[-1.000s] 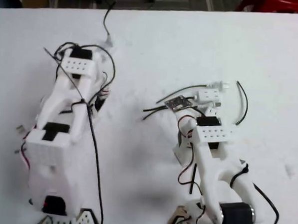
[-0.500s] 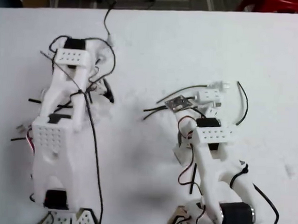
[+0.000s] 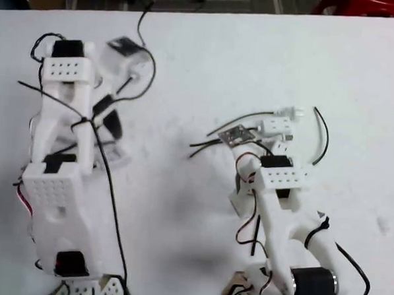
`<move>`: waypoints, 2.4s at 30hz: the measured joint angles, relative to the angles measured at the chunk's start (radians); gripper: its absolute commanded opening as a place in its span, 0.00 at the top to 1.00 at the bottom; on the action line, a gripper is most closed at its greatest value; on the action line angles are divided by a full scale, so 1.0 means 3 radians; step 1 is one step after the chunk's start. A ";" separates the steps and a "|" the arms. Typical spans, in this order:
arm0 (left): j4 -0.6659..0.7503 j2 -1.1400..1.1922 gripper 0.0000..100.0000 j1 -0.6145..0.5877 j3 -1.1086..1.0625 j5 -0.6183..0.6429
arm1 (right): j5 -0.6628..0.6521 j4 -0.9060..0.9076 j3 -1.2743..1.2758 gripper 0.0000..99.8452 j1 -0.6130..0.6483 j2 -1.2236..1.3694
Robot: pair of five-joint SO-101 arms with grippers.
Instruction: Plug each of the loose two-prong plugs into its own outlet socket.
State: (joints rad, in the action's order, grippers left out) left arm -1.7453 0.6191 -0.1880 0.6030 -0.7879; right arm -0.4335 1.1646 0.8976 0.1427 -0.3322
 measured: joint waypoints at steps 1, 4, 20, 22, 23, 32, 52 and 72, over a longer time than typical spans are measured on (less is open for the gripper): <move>-0.0020 0.0000 0.72 0.0000 0.0000 -0.0184 | 0.0000 0.0000 0.0000 0.98 0.0000 0.0000; -0.0031 0.0133 0.72 0.0000 0.0000 -0.0373 | 0.0000 0.0000 0.0000 0.98 0.0005 0.0000; -0.0123 0.0900 0.77 0.0046 0.0026 -0.0639 | 0.0000 0.0000 0.0000 0.98 0.0005 0.0000; -0.0128 0.0910 0.84 0.0046 0.0031 -0.0639 | 0.0000 0.0000 0.0000 0.98 0.0005 0.0000; -0.0128 0.0910 0.87 0.0046 0.0031 -0.0639 | 0.0000 0.0000 0.0000 0.98 0.0005 0.0000; -0.0133 0.0921 0.91 0.0097 0.0102 -0.0419 | 0.0000 0.0000 0.0000 0.98 0.0005 0.0000; 0.0128 0.0675 0.93 0.0598 0.2092 0.0967 | 0.0000 0.0000 0.0000 0.98 0.0005 0.0000; 0.2071 0.0844 0.93 0.0593 0.1202 0.0829 | 0.0000 -0.0015 0.0026 0.98 0.0005 0.0000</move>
State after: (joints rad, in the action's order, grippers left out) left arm -1.1239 0.8723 -0.0100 0.9636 -0.5393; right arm -0.4335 1.1600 0.9053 0.1442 -0.3322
